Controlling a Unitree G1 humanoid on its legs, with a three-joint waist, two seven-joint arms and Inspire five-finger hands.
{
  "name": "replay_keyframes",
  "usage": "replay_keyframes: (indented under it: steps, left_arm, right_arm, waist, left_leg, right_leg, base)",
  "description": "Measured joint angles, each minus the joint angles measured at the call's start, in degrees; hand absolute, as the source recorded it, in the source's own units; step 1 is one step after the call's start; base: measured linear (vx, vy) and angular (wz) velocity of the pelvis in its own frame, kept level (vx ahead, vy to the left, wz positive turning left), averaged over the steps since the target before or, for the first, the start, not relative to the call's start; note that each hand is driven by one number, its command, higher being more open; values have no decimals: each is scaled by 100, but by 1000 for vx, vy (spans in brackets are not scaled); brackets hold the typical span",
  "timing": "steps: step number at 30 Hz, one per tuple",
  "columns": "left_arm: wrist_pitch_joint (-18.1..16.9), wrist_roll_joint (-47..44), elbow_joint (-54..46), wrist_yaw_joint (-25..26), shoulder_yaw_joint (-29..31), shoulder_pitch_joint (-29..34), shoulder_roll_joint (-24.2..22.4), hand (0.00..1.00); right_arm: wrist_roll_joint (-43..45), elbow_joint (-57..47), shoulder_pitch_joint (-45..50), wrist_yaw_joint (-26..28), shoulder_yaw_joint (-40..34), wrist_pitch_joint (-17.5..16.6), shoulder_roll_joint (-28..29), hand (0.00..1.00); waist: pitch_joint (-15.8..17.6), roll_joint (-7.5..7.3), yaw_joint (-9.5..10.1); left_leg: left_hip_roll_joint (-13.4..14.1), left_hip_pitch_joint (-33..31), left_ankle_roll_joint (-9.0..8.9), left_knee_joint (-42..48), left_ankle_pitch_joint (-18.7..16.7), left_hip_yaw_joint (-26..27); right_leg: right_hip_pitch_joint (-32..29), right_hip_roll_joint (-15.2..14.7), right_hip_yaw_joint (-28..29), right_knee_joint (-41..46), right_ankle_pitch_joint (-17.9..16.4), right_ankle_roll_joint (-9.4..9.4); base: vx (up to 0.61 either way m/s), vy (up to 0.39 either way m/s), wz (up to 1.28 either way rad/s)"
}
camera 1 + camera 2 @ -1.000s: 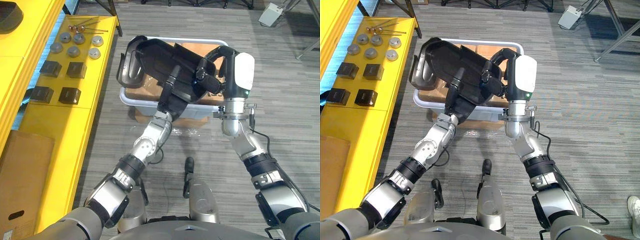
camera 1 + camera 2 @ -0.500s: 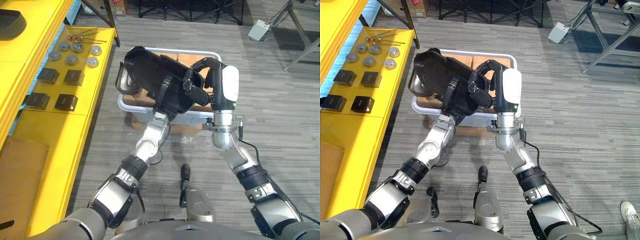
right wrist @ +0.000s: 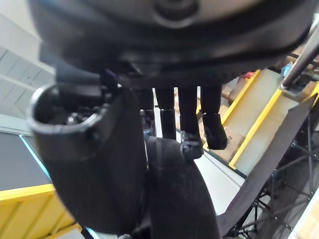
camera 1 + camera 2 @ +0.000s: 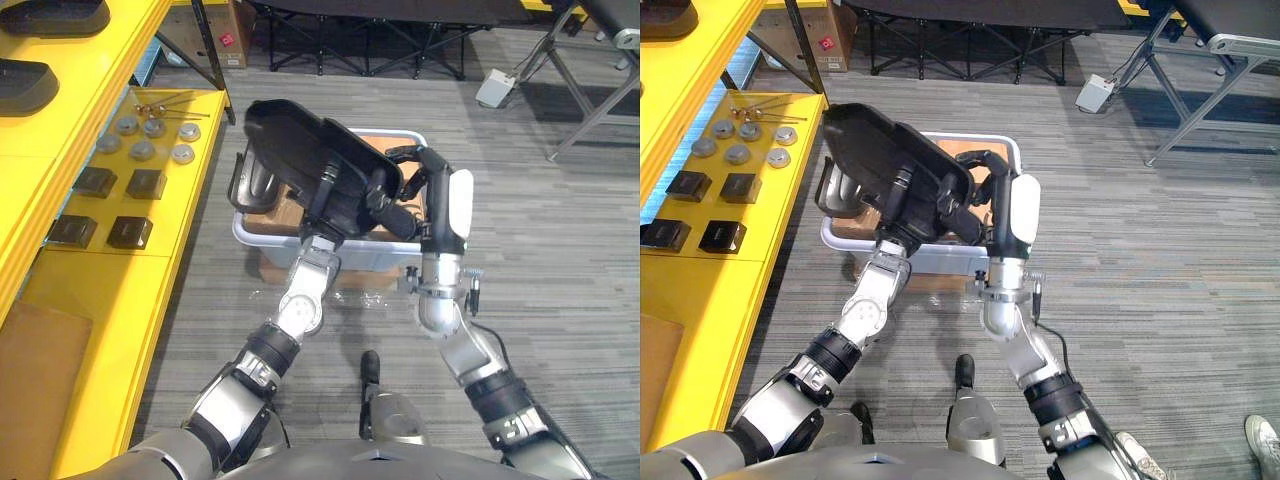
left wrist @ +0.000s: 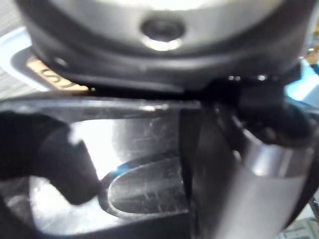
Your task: Walk over and take three plastic housings, then place them on the shelf
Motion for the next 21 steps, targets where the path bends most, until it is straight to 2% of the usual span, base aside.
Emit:
replay_keyframes:
  steps: [2,3,5,6,7,8,10,13,15,17,19,21]
  left_arm:
    - [-211,469,-323,333,249,171,-1,0]
    - [-373,1139,-603,680,405,329,-3,0]
    - [-393,1930,-978,1045,608,567,-9,0]
    - [-395,3034,-1314,1516,824,780,-14,0]
    - [-387,3568,-1427,1710,904,858,-4,0]
    - [-387,4632,-1624,2059,1036,978,11,0]
    - [-357,6026,-2015,2503,1154,1112,48,0]
    - [-278,7377,-2468,2795,1164,1130,237,0]
    - [-253,7814,-2565,2849,1166,1166,323,0]
    - [-213,8731,-2659,3007,1177,1361,508,0]
    - [-135,9484,-2687,3051,1210,1522,695,0]
    - [-88,10049,-2688,2960,1209,1609,1114,0]
  right_arm:
    - [179,-19,190,79,124,-43,102,100]
    - [280,-136,391,80,166,-42,239,100]
    - [449,-288,555,102,190,-41,357,100]
    - [754,-471,689,200,180,-50,394,100]
    - [978,-532,728,324,170,-88,394,100]
    - [1593,-678,823,673,110,-171,392,100]
    - [2537,-798,931,1316,14,-287,387,100]
    - [3624,-965,1109,2106,-50,-416,386,100]
    - [4119,-1075,1194,2455,-124,-431,386,100]
    - [4713,-1290,1378,2974,-332,-491,379,100]
    - [5012,-1447,1565,3332,-609,-511,360,100]
    - [5196,-1490,1735,3572,-886,-509,322,100]
  waist:
    - [-25,-26,3]
    - [-67,-22,26]
    - [-151,-22,43]
    - [-260,-22,53]
    - [-300,-23,55]
    - [-374,-15,72]
    - [-491,-13,99]
    - [-636,14,148]
    - [-683,44,150]
    - [-746,115,122]
    - [-776,167,99]
    - [-789,189,50]
  left_leg:
    - [-15,64,2,-94,52,-2]
    - [-17,59,1,-122,77,-31]
    - [-17,58,-9,-156,99,-44]
    - [-18,51,-15,-182,121,-67]
    - [-17,50,-17,-184,124,-77]
    - [-15,50,-19,-181,129,-96]
    - [-20,52,-21,-177,138,-138]
    - [-28,55,-21,-181,141,-139]
    - [-27,55,-21,-184,140,-137]
    - [-26,64,-22,-190,140,-119]
    - [-22,69,-26,-196,141,-106]
    - [-13,108,-43,-243,152,-59]
  right_leg:
    - [27,-6,-13,-1,-1,-1]
    - [36,-10,-79,-3,-5,-3]
    - [35,-8,-120,-3,-11,-7]
    - [35,-9,-168,-3,-18,-15]
    - [39,-8,-183,-3,-19,-17]
    - [54,-9,-206,-3,-23,-22]
    - [83,-17,-247,-4,-27,-26]
    - [85,-23,-248,-4,-35,-27]
    - [85,-23,-248,-5,-42,-30]
    - [82,-22,-241,-5,-55,-38]
    - [74,-17,-234,-6,-65,-36]
    - [63,0,-197,-7,-97,-52]
  base:
    - [-23,-9,4]
    - [-41,-18,9]
    - [-36,-21,10]
    - [-25,-19,10]
    - [-26,-19,11]
    - [-19,-12,9]
    - [-27,-7,10]
    - [-39,-7,1]
    - [-34,-8,-1]
    - [-25,-8,-3]
    - [-23,-10,-5]
    - [-28,-18,-12]
